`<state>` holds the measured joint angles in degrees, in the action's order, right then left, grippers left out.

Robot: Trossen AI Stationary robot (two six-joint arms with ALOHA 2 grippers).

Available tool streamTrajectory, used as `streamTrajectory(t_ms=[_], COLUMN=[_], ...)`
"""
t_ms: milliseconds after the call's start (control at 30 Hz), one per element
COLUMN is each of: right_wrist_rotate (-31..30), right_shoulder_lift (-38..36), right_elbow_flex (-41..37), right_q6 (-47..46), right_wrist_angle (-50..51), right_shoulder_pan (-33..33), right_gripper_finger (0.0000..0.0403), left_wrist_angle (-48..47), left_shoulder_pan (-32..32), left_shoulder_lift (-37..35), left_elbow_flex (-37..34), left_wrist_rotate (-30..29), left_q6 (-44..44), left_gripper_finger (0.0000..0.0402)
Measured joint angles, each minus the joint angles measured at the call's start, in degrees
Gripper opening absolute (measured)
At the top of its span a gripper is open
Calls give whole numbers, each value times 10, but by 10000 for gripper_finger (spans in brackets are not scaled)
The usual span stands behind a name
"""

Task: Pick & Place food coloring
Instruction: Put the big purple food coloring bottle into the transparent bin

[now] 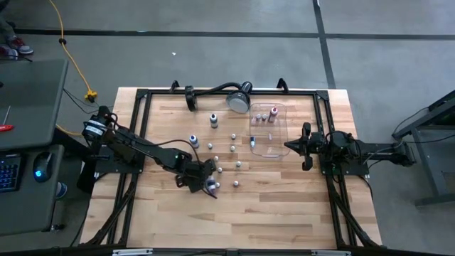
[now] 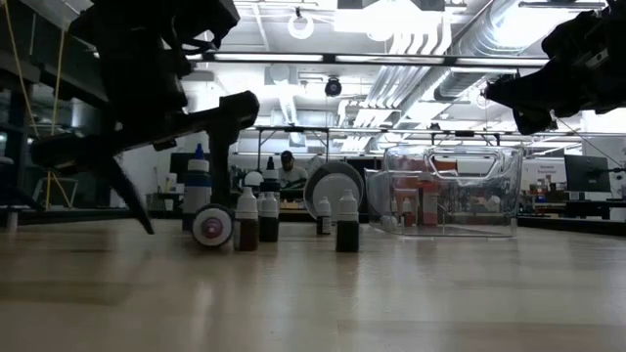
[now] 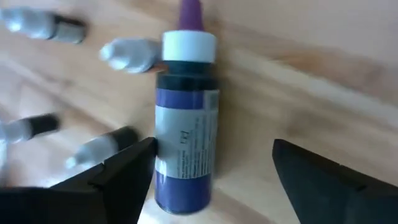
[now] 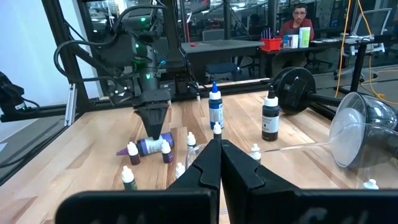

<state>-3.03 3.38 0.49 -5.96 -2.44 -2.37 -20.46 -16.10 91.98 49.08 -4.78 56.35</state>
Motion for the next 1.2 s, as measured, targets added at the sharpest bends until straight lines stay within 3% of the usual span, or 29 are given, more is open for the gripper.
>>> streamTrajectory(t_ms=[133, 400, 633, 900, 1200], right_wrist_rotate=[0, 0, 0, 0, 0], right_shoulder_lift=[0, 0, 0, 0, 0], right_elbow_flex=[0, 0, 0, 0, 0], right_q6=[0, 0, 0, 0, 0], right_wrist_angle=[0, 0, 0, 0, 0], right_shoulder_pan=[0, 0, 0, 0, 0], right_gripper_finger=[0, 0, 0, 0, 0], left_wrist_angle=[-16, -12, -16, -10, 3], left_shoulder_pan=[0, 0, 1, 0, -1], left_shoulder_lift=[10, 33, 34, 35, 35], left_elbow_flex=[0, 1, 0, 0, 0], left_wrist_rotate=[43, 48, 68, 81, 88], left_q6=[6, 33, -64, -165, -182], left_gripper_finger=[313, 272, 239, 175, 142])
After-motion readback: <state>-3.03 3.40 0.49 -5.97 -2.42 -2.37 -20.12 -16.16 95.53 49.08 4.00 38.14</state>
